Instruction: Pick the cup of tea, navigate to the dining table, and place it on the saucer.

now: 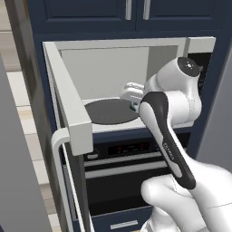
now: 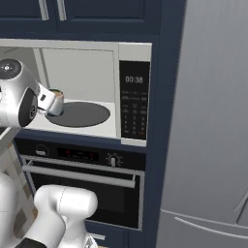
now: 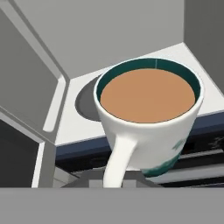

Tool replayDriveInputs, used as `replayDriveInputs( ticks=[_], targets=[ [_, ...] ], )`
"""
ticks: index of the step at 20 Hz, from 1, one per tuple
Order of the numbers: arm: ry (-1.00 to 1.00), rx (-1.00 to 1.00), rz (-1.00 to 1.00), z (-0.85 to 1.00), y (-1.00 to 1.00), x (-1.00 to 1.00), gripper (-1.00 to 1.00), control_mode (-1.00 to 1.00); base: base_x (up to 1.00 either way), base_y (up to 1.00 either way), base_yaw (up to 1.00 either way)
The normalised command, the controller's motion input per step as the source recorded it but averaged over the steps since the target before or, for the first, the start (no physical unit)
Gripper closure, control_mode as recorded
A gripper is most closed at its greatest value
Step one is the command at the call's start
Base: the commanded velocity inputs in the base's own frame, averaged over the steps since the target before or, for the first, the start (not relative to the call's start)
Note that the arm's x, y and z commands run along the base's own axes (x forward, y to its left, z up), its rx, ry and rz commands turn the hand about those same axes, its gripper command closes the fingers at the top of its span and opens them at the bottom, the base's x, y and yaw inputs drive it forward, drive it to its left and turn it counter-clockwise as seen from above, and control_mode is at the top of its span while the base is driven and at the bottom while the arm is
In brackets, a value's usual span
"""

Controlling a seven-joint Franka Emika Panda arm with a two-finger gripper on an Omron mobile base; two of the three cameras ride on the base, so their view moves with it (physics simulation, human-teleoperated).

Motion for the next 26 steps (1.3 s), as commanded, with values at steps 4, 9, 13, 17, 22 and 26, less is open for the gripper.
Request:
replayDriveInputs(
  ticks=[4, 9, 13, 17, 22, 26],
  targets=[
    [-0.02, 0.00, 0.00, 0.00, 0.00, -0.30, 1.00, -1.00, 0.00, 0.00, 0.00],
    [0.00, 0.00, 0.00, 0.00, 0.00, -0.08, 1.00, 1.00, -0.02, 0.04, 0.00],
    [0.00, 0.00, 0.00, 0.00, 0.00, 0.00, 1.00, 1.00, -0.45, 0.01, -0.18],
    [0.00, 0.00, 0.00, 0.00, 0.00, 0.00, 1.00, 1.00, -0.57, 0.00, -0.38],
    [0.00, 0.00, 0.00, 0.00, 0.00, 0.00, 1.00, 1.00, -0.61, 0.00, -0.45],
    [0.00, 0.00, 0.00, 0.00, 0.00, 0.00, 1.00, 1.00, -0.59, 0.00, -0.56]
  ],
)
